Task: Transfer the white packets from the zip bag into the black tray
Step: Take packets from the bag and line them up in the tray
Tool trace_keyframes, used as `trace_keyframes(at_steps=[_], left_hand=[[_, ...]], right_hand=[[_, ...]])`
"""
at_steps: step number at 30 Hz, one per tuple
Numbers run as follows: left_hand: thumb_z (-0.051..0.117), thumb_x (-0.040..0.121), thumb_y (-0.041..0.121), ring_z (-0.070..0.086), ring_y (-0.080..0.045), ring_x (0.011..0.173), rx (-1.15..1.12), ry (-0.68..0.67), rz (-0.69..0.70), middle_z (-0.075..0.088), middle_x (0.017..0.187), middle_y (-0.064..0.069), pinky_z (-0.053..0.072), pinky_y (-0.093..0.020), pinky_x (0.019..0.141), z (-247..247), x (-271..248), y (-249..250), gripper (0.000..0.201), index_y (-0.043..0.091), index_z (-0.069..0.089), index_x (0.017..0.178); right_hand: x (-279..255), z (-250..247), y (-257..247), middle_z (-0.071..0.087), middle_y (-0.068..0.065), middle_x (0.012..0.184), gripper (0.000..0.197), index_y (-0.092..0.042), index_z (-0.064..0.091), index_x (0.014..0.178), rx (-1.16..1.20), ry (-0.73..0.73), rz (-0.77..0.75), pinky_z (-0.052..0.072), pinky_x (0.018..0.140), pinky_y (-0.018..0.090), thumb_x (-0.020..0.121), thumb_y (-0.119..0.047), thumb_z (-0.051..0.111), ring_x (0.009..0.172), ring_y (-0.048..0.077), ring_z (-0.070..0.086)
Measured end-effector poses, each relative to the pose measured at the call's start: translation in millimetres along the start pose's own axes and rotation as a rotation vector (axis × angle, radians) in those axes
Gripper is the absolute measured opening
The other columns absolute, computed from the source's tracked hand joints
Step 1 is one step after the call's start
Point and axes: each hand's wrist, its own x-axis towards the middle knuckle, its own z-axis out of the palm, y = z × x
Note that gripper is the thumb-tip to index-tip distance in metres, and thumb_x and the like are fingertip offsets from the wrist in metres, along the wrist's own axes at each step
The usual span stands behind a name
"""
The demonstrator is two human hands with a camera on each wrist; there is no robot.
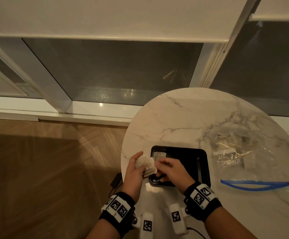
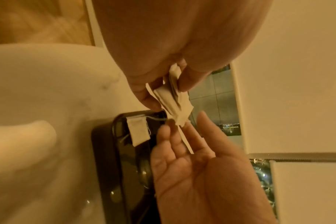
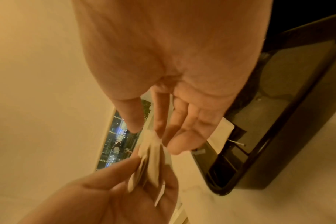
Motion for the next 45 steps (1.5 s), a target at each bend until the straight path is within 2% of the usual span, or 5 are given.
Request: trace_keyframes(at_steps=[8, 13, 28, 35, 45], left_hand=[[0.049, 0.103, 0.009, 0.068, -0.023, 0.110, -0.115, -0.030, -0.007, 0.065, 0.124, -0.009, 0.055, -0.044, 0.098, 11, -1, 4, 0.040, 0.030, 0.045, 0.137], [0.049, 0.103, 0.010, 0.071, -0.028, 0.103, -0.069, 0.023, -0.012, 0.072, 0.114, -0.014, 0.058, -0.046, 0.090, 11, 0, 4, 0.021, 0.009, 0.060, 0.122], [0.048, 0.095, 0.006, 0.062, -0.020, 0.072, 0.189, 0.209, -0.126, 0.067, 0.092, -0.011, 0.048, -0.029, 0.056, -3, 14, -22, 0.017, 0.014, 0.062, 0.099], [0.049, 0.094, 0.012, 0.060, -0.020, 0.068, 0.287, 0.164, -0.130, 0.065, 0.082, -0.007, 0.047, -0.032, 0.061, 1, 15, -34, 0.012, 0.011, 0.060, 0.094], [0.050, 0.094, 0.012, 0.060, -0.019, 0.070, 0.335, 0.158, -0.115, 0.067, 0.086, -0.009, 0.047, -0.031, 0.060, -1, 18, -41, 0.011, 0.014, 0.061, 0.094]], right_hand=[[-5, -4, -4, 0.073, 0.020, 0.089, 0.017, -0.004, 0.071, 0.105, -0.005, 0.004, -0.129, 0.058, 0.068, 0.028, 0.089, -0.004, 0.069, 0.073, 0.018, 0.069], [-1, -7, -4, 0.073, 0.018, 0.085, 0.014, -0.003, 0.072, 0.102, -0.026, 0.050, -0.148, 0.057, 0.064, 0.025, 0.087, -0.003, 0.071, 0.069, 0.016, 0.068], [50, -36, 34, 0.061, 0.004, 0.076, 0.005, -0.022, 0.062, 0.093, -0.481, 0.193, 0.053, 0.050, 0.044, 0.026, 0.095, -0.018, 0.060, 0.059, 0.017, 0.060], [75, -19, 28, 0.058, -0.011, 0.073, 0.013, -0.029, 0.065, 0.078, -0.670, 0.162, 0.038, 0.057, 0.072, 0.032, 0.086, -0.022, 0.072, 0.075, 0.014, 0.062], [79, -21, 29, 0.059, -0.001, 0.073, 0.024, -0.025, 0.062, 0.086, -0.547, 0.292, 0.045, 0.061, 0.072, 0.041, 0.075, -0.010, 0.079, 0.068, 0.019, 0.063]])
